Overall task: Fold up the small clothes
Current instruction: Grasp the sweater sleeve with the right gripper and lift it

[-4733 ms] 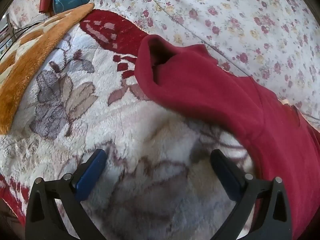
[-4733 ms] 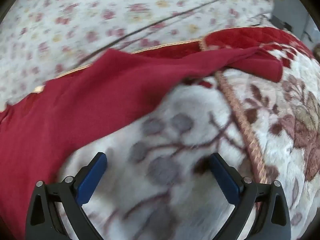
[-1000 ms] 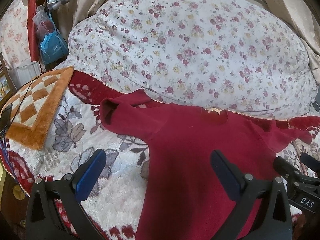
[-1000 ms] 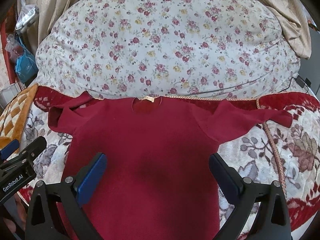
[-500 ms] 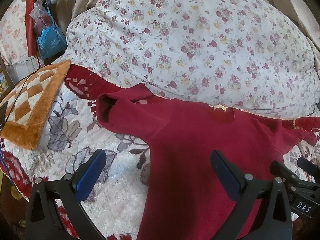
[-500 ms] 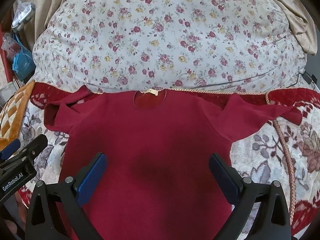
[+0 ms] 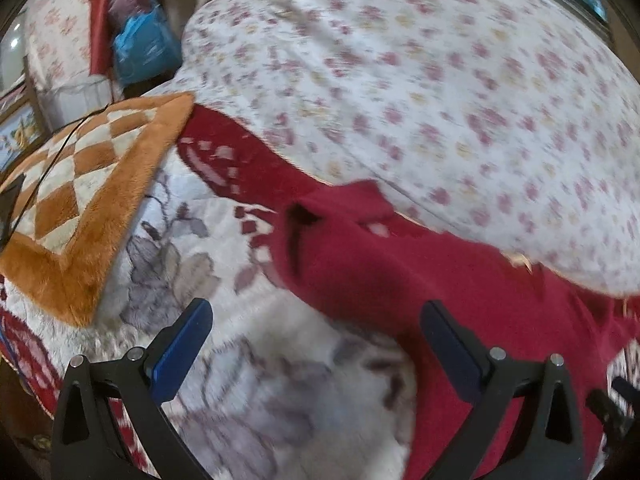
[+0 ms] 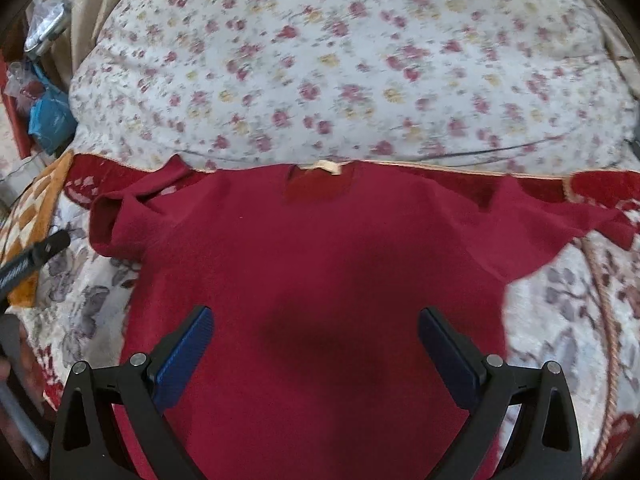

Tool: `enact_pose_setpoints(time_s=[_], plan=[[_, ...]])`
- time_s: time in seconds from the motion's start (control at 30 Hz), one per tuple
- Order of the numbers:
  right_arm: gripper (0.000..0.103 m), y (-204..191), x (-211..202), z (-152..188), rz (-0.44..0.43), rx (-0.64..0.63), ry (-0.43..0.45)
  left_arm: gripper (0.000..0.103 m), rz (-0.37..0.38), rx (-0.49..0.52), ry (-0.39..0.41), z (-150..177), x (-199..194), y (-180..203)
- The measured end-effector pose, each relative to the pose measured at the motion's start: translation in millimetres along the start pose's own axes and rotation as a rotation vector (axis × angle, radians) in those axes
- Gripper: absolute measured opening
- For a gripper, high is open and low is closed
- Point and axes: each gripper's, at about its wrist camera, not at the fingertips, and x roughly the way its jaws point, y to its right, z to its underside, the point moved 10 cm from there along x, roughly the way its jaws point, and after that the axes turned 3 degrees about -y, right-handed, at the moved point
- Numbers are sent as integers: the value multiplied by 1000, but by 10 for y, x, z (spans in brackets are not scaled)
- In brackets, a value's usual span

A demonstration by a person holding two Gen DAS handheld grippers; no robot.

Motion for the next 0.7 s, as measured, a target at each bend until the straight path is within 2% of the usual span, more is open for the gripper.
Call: enact_pose_setpoints(time_s=[0.2,0.33,0.5,0.6,0.7], plan=[[100,-459,329,-321,-127,-44,-22,103,-23,-59,-55,-111,452,-167],[98,-734,594,-469,-132,-88,-36,103,-48,-52,-103,-35,741,-183],[88,-1086,926,-653,-200,-123,-72,103,-105,-43,-156,47,990,-279],[83,-1314,1090,-787,-242,-134,-82,103,-96,-69,-178,69,1074,-293],[80,-1526,1312,-931,-256,-145,-95,103,-107,-31,-183,83,1103,-227]])
